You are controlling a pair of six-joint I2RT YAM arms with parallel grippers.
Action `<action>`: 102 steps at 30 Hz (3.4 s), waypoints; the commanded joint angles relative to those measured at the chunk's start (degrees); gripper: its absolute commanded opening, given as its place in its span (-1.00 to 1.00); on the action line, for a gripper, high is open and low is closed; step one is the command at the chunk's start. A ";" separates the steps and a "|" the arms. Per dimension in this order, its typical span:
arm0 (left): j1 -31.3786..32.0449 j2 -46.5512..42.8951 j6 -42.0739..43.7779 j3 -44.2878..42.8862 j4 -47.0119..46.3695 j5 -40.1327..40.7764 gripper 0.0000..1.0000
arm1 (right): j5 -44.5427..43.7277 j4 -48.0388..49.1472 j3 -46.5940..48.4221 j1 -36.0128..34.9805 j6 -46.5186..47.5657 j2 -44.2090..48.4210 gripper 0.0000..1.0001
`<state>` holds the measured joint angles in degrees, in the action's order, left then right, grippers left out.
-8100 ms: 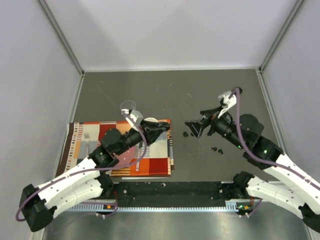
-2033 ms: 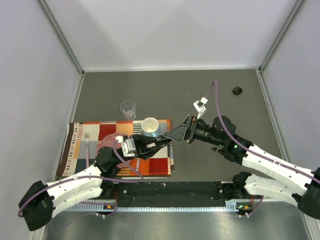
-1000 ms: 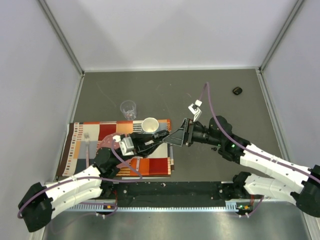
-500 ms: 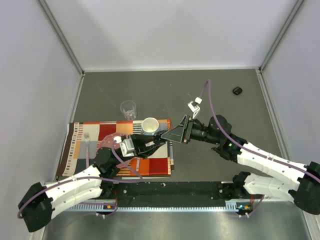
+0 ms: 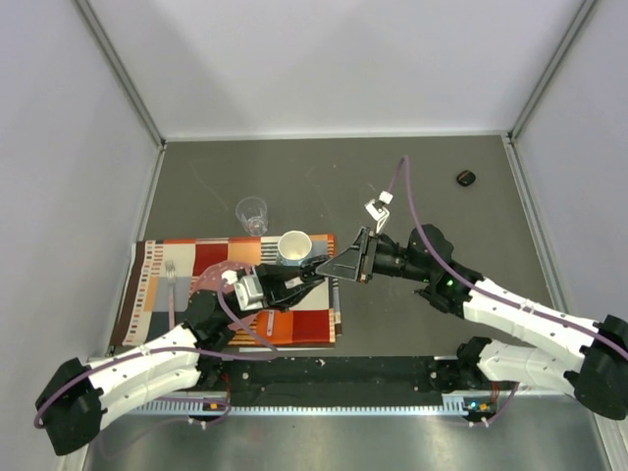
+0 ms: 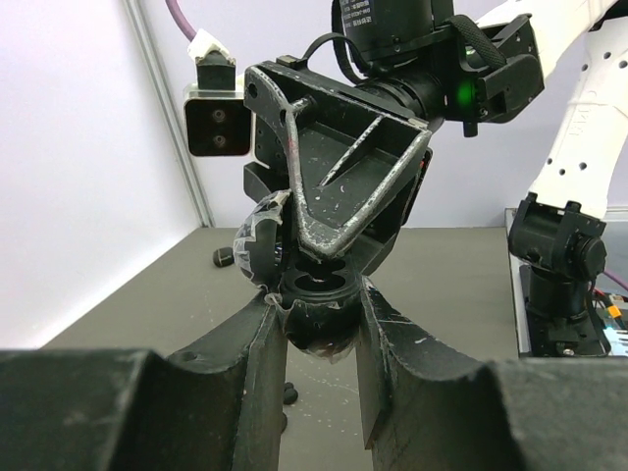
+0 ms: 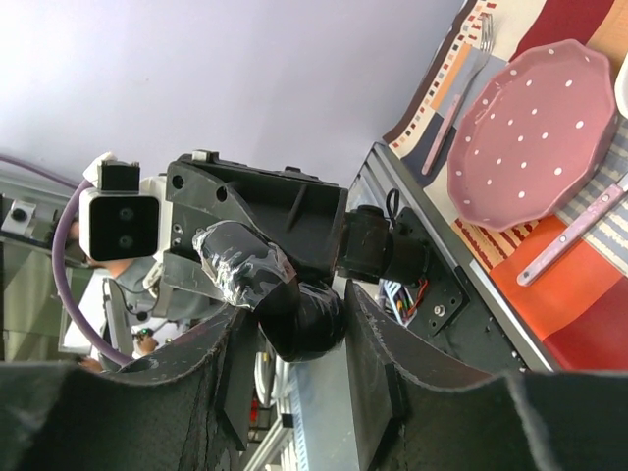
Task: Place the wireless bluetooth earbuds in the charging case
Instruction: Open the charging case, then adjust the earbud at the center of the board.
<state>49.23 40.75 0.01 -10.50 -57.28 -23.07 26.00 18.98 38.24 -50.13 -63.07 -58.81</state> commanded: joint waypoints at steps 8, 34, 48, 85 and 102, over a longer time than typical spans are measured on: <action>0.07 -0.06 1.22 -1.54 -3.37 3.29 -0.95 | 4.85 5.27 1.84 -0.14 -1.27 -2.37 -1.00; 0.07 2.14 -2.82 -2.51 -1.78 4.52 -1.00 | -3.23 4.75 -1.50 -0.50 4.44 3.96 -0.75; 0.07 -0.50 -1.51 0.04 -1.88 6.81 -1.00 | -11.93 -7.02 -0.18 -0.50 8.05 11.69 0.47; -0.01 -8.76 2.36 -1.54 9.03 6.72 -1.00 | -12.91 -37.37 -9.94 29.56 20.80 13.22 -0.07; -0.01 -10.52 1.48 -0.66 9.82 8.92 -1.00 | -7.62 -25.92 5.43 26.49 24.04 -17.37 -0.42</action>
<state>49.43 31.09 1.80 -10.61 -45.82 -15.31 18.74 -10.13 38.57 -22.15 -40.66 -72.12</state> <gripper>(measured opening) 0.344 0.306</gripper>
